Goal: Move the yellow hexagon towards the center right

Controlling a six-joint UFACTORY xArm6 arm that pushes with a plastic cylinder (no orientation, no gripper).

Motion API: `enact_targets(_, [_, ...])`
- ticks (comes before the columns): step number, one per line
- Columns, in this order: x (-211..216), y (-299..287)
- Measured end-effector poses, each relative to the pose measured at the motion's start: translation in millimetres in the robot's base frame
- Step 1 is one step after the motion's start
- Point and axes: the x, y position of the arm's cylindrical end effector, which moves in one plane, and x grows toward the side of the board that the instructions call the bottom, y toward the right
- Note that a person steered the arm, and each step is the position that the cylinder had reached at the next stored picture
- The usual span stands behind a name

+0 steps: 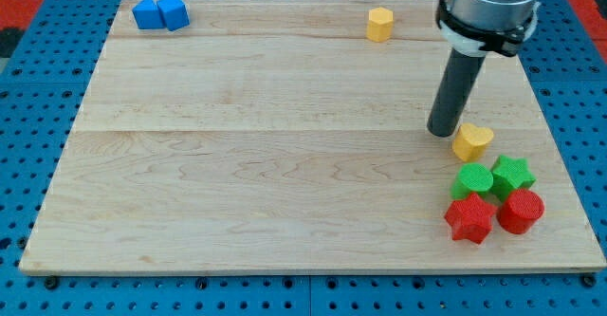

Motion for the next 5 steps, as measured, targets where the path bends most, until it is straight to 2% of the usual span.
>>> enact_targets(4, [1,23])
enact_targets(5, [-45,11])
